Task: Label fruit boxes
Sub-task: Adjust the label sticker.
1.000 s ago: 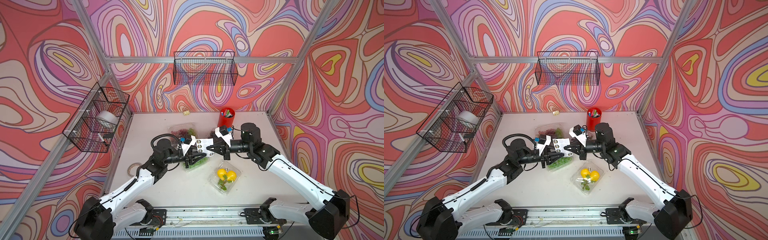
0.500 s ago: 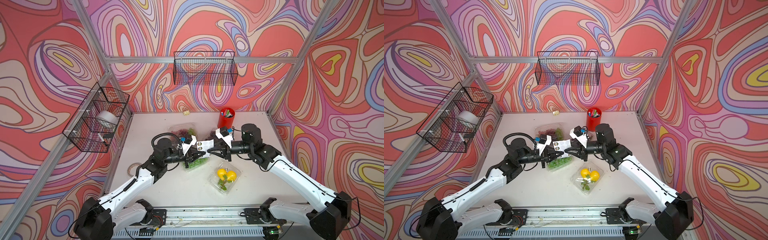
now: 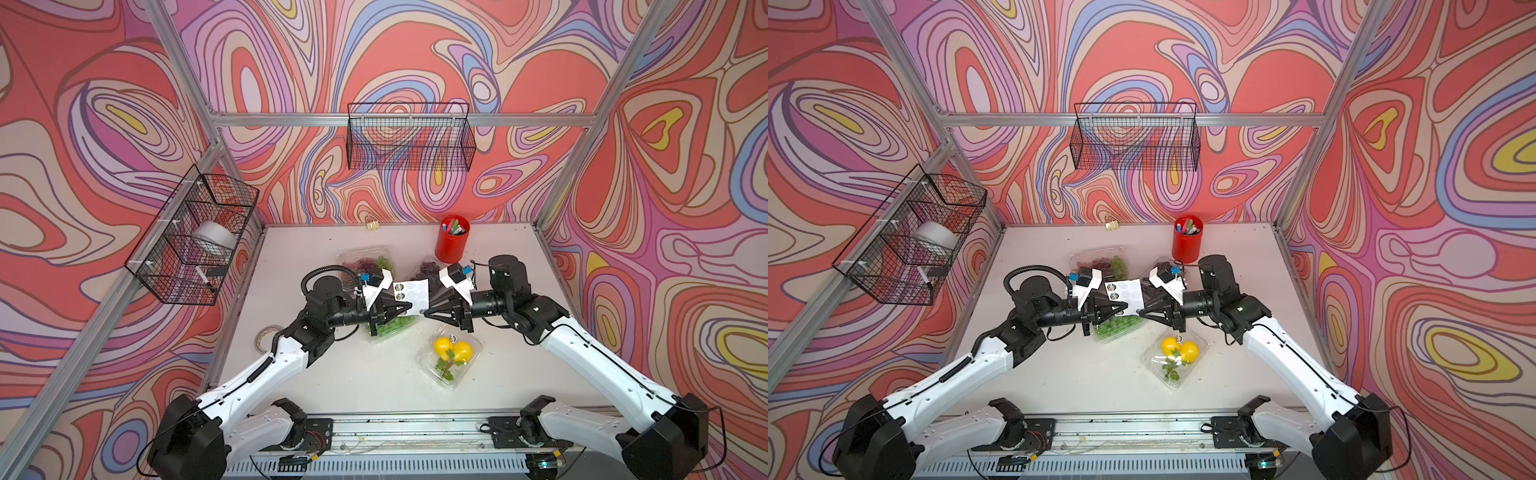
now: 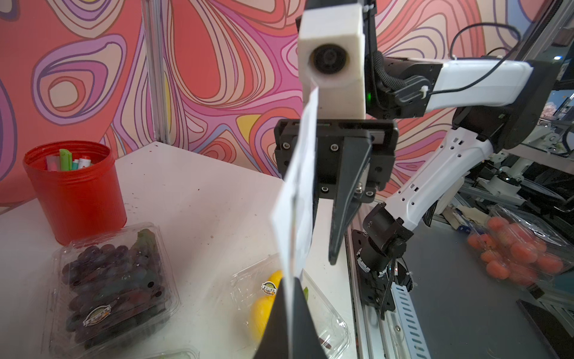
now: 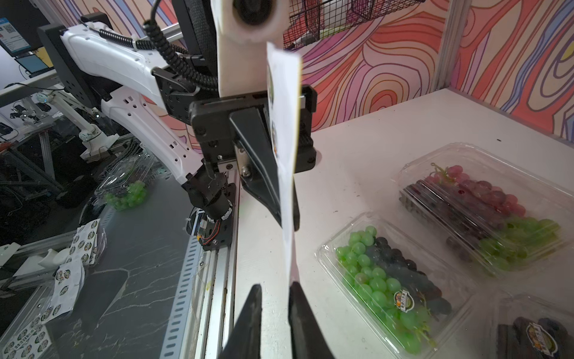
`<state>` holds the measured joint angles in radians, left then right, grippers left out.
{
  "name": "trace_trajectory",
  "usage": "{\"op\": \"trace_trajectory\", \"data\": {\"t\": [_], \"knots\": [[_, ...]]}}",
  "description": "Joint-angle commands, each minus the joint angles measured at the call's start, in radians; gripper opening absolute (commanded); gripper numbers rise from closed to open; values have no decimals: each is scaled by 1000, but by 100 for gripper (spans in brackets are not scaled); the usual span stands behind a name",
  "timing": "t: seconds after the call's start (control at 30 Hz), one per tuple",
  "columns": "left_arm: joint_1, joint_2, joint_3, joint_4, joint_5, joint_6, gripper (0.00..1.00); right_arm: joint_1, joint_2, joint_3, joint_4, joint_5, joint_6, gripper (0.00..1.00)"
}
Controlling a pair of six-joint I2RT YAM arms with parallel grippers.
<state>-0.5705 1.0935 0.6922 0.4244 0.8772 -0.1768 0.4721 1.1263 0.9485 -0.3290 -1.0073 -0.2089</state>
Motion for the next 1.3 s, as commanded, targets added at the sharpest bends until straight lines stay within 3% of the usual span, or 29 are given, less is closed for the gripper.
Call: {"op": "trace_trajectory", "data": {"t": [0.0, 0.2, 0.6, 0.97, 1.27], "knots": [[-2, 0, 32, 86, 24, -47, 0, -9, -23, -22, -21, -33, -24, 18], [-2, -2, 30, 100, 19, -60, 0, -22, -37, -34, -25, -43, -37, 17], [-2, -1, 35, 98, 15, -61, 0, -29, -43, -34, -13, -59, -58, 0], [-2, 29, 68, 23, -11, -26, 0, -28, -43, -3, 34, -88, -46, 0], [-15, 101, 83, 97, -11, -77, 0, -9, -18, 14, 115, -93, -26, 0]]}}
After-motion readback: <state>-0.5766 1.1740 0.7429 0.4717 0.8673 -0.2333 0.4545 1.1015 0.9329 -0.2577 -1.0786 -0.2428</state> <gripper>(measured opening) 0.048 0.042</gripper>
